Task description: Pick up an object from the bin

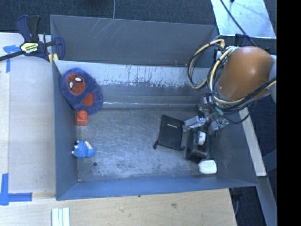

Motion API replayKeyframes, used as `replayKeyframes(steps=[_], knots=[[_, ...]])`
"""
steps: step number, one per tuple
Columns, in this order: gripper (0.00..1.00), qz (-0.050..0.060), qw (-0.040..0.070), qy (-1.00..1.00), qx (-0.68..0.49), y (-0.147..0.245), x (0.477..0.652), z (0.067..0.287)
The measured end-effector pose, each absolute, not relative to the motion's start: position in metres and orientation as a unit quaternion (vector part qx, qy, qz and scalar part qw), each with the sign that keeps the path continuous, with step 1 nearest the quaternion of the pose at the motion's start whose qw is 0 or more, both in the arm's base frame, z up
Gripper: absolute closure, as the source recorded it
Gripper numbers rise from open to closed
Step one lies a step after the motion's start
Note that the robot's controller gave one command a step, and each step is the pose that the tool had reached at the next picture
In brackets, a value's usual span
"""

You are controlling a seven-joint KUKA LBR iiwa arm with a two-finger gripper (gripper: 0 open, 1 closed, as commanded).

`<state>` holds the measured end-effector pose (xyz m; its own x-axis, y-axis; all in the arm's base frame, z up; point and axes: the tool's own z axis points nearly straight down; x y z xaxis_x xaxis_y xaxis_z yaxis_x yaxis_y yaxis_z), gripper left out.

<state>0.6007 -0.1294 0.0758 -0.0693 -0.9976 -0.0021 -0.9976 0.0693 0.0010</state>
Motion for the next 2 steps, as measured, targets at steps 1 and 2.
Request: replayKeyframes(steps=[1, 2], knots=[[0.0, 0.003, 0.001, 0.732, -0.681, -0.1284, 0.601, 0.0769], [1.0, 0.005, 0.007, 0.732, -0.681, -0.1222, 0.6028, 0.0774]])
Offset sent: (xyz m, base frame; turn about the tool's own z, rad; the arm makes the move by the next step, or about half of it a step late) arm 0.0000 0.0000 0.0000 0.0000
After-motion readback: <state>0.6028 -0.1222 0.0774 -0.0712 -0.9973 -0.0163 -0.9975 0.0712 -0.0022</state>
